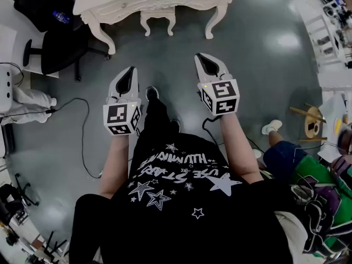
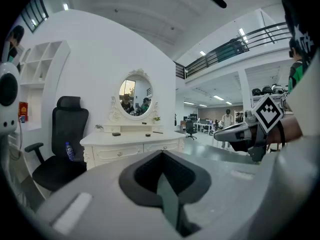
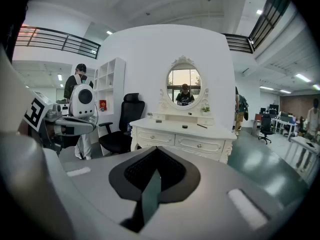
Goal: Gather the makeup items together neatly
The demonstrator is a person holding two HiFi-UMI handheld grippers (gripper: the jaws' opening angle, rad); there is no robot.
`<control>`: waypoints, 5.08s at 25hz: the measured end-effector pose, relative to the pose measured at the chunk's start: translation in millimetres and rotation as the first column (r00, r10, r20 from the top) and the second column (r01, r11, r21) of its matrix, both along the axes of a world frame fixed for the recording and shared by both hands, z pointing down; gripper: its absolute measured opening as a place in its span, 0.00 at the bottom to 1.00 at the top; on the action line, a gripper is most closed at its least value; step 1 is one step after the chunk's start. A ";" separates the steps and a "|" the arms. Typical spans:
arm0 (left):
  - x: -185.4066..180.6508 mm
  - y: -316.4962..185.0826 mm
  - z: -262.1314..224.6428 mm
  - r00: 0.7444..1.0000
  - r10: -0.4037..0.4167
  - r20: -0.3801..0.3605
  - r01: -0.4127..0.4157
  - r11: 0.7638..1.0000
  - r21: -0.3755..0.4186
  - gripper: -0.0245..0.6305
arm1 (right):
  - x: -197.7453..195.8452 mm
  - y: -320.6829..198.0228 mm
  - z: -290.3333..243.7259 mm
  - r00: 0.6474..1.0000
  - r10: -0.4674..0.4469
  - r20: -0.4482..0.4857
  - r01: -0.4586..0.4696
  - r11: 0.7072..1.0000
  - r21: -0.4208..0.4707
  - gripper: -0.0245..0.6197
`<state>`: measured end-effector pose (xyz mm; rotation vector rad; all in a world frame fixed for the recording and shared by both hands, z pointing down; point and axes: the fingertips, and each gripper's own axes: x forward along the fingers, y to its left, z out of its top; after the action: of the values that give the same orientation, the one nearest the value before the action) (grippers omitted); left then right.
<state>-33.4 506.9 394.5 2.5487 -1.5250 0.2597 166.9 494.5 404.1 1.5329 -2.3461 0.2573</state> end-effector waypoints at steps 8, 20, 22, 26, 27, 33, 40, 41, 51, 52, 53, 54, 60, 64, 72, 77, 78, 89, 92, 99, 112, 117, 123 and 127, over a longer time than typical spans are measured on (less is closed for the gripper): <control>-8.1 8.7 5.4 1.000 -0.020 -0.005 0.020 1.000 -0.014 0.04 | -8.5 6.0 6.3 1.000 -0.011 0.003 0.011 1.000 -0.007 0.08; -23.4 -14.6 12.7 0.999 -0.054 0.006 0.055 0.998 -0.038 0.04 | -16.9 -28.5 9.4 0.999 -0.006 0.053 0.007 1.000 -0.014 0.08; -27.6 -29.8 12.3 0.998 -0.062 0.005 0.062 0.997 -0.037 0.04 | -16.3 -46.2 7.0 0.997 0.020 0.077 -0.020 1.000 -0.004 0.09; -35.8 -73.9 13.3 0.998 -0.067 0.002 0.067 0.997 -0.037 0.04 | -19.4 -90.8 5.8 0.994 0.041 0.101 -0.041 0.999 -0.002 0.09; -37.4 -86.9 12.8 0.998 -0.065 0.002 0.065 0.997 -0.036 0.04 | -21.6 -103.7 5.6 0.994 0.038 0.104 -0.037 0.999 -0.004 0.11; -49.8 -171.4 4.2 0.998 -0.057 0.008 0.057 0.998 -0.031 0.04 | -37.2 -184.8 5.0 0.991 0.025 0.134 -0.018 0.998 -0.054 0.46; -72.2 -251.3 9.2 0.999 -0.024 0.025 0.025 0.998 -0.057 0.04 | -57.8 -271.2 7.4 0.986 0.042 0.164 -0.026 0.995 -0.098 0.62; -77.0 -263.3 11.4 0.999 -0.026 0.019 0.027 0.997 -0.066 0.04 | -60.9 -282.4 8.0 0.986 0.045 0.162 -0.029 0.994 -0.103 0.63; -95.5 -351.6 24.1 1.000 -0.027 0.003 0.028 0.995 -0.100 0.04 | -69.1 -358.3 19.2 0.987 0.072 0.146 -0.051 0.988 -0.143 0.65; -94.1 -355.8 26.1 1.000 -0.031 0.005 0.031 0.994 -0.104 0.04 | -67.5 -364.4 21.7 0.987 0.070 0.147 -0.048 0.988 -0.146 0.65; -92.3 -360.1 28.1 0.999 -0.035 0.009 0.036 0.993 -0.108 0.04 | -65.9 -371.4 24.1 0.986 0.066 0.150 -0.044 0.988 -0.147 0.65; -90.3 -364.4 30.1 0.999 -0.041 0.013 0.042 0.993 -0.114 0.04 | -64.9 -378.8 26.7 0.986 0.060 0.155 -0.036 0.988 -0.150 0.65; -82.5 -404.4 36.0 0.992 -0.122 0.030 0.125 0.983 -0.132 0.04 | -71.2 -440.2 38.3 0.984 -0.030 0.177 0.058 0.986 -0.159 0.65; -75.5 -438.9 31.2 0.982 -0.185 0.034 0.188 0.974 -0.126 0.04 | -74.1 -488.7 32.7 0.977 -0.108 0.182 0.136 0.980 -0.148 0.65; -69.7 -471.1 32.2 0.943 -0.327 0.068 0.333 0.935 -0.123 0.04 | -98.9 -557.4 42.6 0.939 -0.277 0.202 0.311 0.937 -0.160 0.64; -90.5 -476.7 27.7 0.906 -0.417 0.080 0.424 0.898 -0.118 0.04 | -138.7 -579.1 53.6 0.912 -0.360 0.197 0.396 0.898 -0.191 0.64; -96.3 -476.3 27.5 0.896 -0.437 0.081 0.444 0.888 -0.118 0.04 | -148.5 -582.2 56.5 0.906 -0.377 0.192 0.412 0.890 -0.198 0.65; -177.6 -509.4 39.5 0.885 -0.459 0.074 0.465 0.870 -0.164 0.04 | -255.1 -627.6 83.3 0.930 -0.354 0.094 0.366 0.889 -0.274 0.65; -196.1 -529.3 46.4 0.912 -0.403 0.077 0.410 0.894 -0.182 0.04 | -278.1 -640.1 97.7 0.949 -0.309 0.059 0.311 0.898 -0.312 0.64; -229.8 -567.3 63.6 0.965 -0.254 0.063 0.262 0.941 -0.212 0.04 | -305.0 -658.1 128.0 0.981 -0.188 -0.045 0.158 0.913 -0.377 0.64; -258.2 -585.8 80.0 0.994 -0.109 0.025 0.112 0.961 -0.253 0.04 | -312.6 -679.5 144.4 0.986 -0.093 -0.139 0.027 0.908 -0.419 0.58; -263.8 -587.4 80.9 0.996 -0.085 0.018 0.087 0.963 -0.255 0.04 | -316.1 -681.7 143.9 0.982 -0.108 -0.157 0.039 0.921 -0.387 0.58; -262.7 -587.0 83.1 0.998 -0.060 0.007 0.059 0.964 -0.258 0.04 | -316.1 -682.2 143.7 0.984 -0.090 -0.157 0.021 0.920 -0.391 0.58; -263.7 -586.8 81.0 0.999 -0.045 0.007 0.046 0.967 -0.252 0.04 | -314.8 -677.4 138.0 0.987 -0.059 -0.150 -0.002 0.927 -0.376 0.58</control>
<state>-297.1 -79.9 475.5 2.3140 -1.4455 0.4199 -147.9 -183.0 542.0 1.2817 -2.0473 0.5242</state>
